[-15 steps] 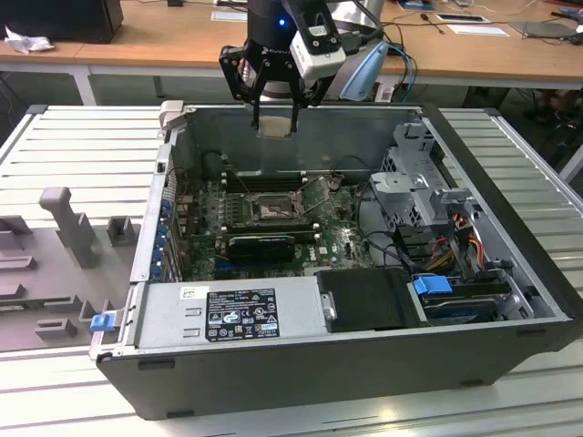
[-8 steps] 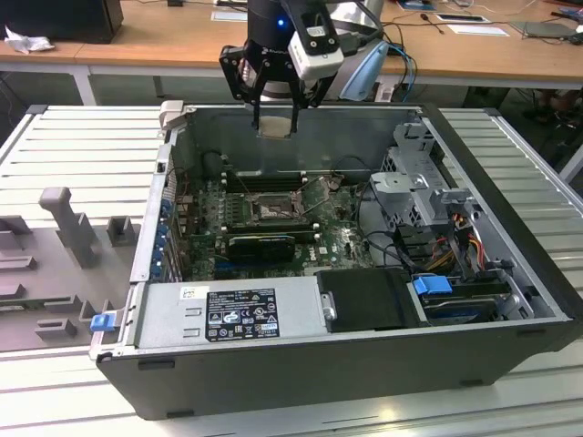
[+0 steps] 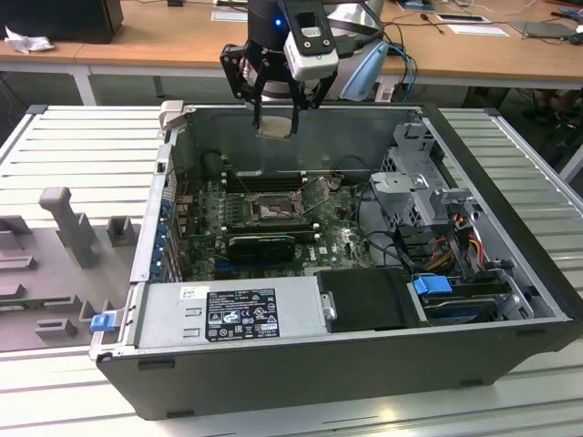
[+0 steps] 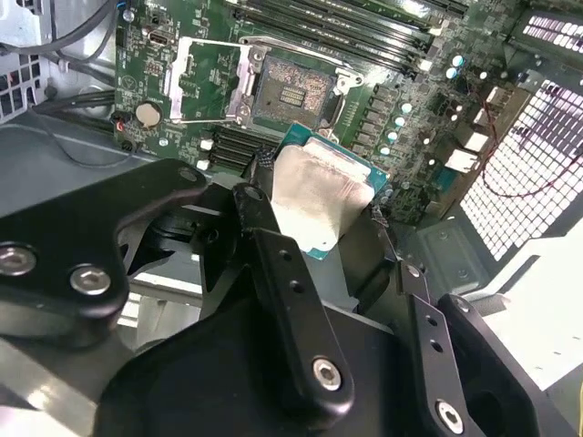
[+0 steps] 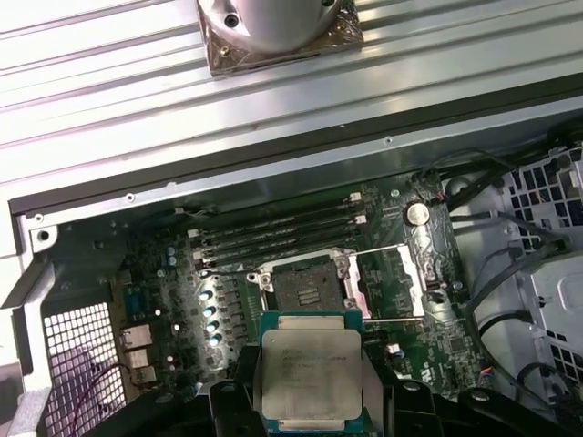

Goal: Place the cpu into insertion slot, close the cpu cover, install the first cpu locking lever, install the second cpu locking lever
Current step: 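Place the cpu into insertion slot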

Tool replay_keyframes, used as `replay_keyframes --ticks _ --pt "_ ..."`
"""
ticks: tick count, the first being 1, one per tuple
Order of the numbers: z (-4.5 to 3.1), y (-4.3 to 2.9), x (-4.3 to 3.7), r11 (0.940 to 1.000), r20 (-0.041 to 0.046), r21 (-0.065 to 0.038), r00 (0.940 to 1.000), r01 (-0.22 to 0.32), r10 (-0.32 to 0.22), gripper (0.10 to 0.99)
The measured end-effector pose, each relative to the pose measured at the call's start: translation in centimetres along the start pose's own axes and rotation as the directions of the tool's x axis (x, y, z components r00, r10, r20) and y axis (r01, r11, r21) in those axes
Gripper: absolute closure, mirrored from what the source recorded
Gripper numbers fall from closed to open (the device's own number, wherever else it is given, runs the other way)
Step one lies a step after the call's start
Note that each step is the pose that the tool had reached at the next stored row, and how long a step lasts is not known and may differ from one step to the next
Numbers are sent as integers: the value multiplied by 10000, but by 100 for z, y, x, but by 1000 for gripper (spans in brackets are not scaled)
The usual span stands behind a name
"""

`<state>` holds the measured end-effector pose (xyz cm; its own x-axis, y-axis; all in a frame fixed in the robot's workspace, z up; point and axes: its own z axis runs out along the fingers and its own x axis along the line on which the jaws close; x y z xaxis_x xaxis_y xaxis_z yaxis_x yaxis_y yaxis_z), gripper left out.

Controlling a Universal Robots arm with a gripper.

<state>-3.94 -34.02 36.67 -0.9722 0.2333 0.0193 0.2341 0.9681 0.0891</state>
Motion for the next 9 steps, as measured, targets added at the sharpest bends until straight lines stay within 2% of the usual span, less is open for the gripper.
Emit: replay_keyframes --ticks 9 --pt "0 0 0 9985 49 -12 9985 -552 552 557"
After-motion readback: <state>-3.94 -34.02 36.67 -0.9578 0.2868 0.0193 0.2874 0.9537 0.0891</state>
